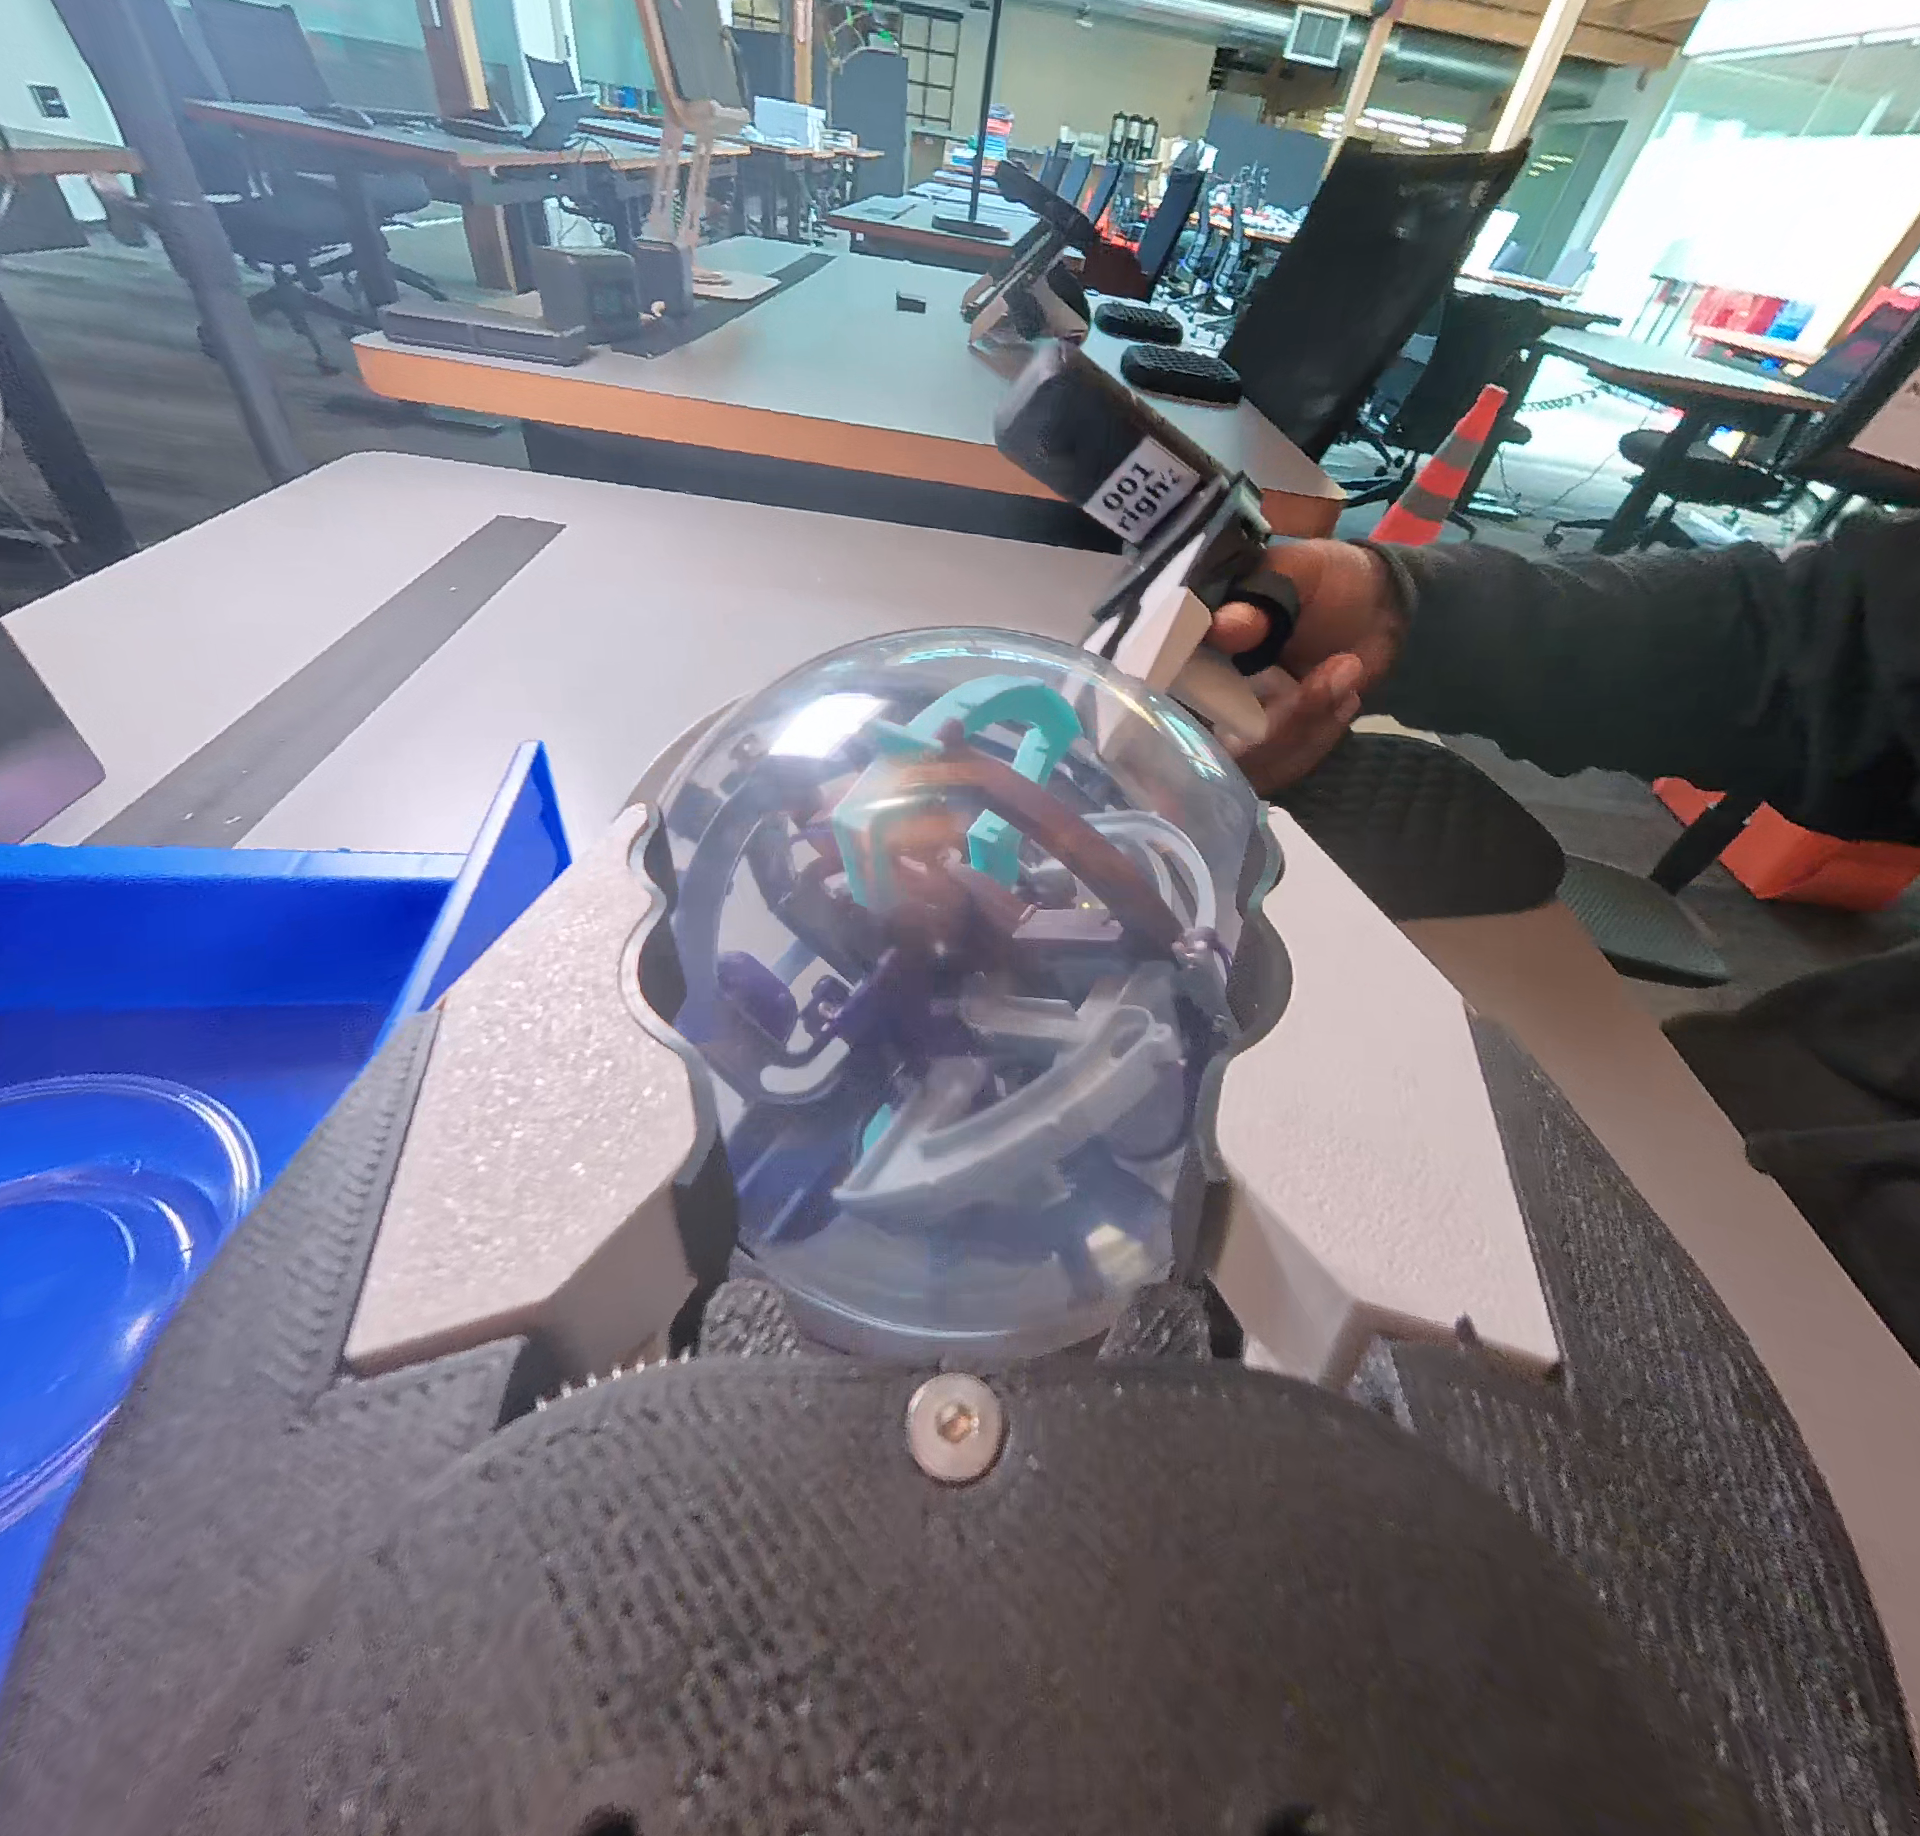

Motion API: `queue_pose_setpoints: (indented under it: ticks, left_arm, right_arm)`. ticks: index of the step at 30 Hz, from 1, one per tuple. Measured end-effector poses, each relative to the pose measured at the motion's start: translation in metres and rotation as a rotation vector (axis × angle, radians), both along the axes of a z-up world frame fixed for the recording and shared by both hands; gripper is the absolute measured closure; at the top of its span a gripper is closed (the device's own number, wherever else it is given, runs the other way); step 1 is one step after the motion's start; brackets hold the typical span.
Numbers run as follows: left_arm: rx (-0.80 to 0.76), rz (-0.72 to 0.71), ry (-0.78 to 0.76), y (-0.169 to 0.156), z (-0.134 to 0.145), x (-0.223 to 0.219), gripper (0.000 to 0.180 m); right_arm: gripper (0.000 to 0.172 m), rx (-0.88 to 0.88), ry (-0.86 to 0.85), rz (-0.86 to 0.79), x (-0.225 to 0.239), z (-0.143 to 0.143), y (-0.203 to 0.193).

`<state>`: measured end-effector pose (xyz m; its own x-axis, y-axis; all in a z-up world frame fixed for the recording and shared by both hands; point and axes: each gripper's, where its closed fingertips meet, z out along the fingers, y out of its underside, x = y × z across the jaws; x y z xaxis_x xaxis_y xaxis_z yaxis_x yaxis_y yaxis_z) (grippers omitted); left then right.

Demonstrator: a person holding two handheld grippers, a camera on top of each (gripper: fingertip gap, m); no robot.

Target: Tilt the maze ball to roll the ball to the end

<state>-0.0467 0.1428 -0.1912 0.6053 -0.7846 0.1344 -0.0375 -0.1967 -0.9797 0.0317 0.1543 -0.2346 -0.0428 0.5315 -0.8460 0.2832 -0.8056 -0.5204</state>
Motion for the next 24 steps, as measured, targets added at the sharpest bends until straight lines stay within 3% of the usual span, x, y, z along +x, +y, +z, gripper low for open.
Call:
queue_pose_setpoints:
  ticks: [8, 13, 17, 20, 24]
  left_arm:
    - [-0.044, 0.079, 0.009, 0.011, 0.003, -0.007, 0.085]
    - [-0.053, 0.090, 0.023, 0.014, 0.004, -0.005, 0.087]
    - [-0.065, 0.100, 0.036, 0.017, 0.005, -0.002, 0.088]
    - [-0.085, 0.118, 0.028, 0.022, 0.005, -0.002, 0.087]
    - [-0.117, 0.152, 0.001, 0.028, 0.005, -0.004, 0.088]
  right_arm:
    - [0.164, -0.049, 0.007, 0.008, -0.001, -0.012, -0.008]
    - [0.158, 0.145, 0.006, 0.003, 0.003, -0.013, -0.007]
    - [0.124, 0.650, 0.008, -0.016, 0.014, -0.009, -0.009]
    - [0.117, 1.133, -0.058, -0.086, 0.020, -0.009, -0.003]
    - [0.121, 1.721, -0.176, -0.094, 0.014, -0.016, -0.002]
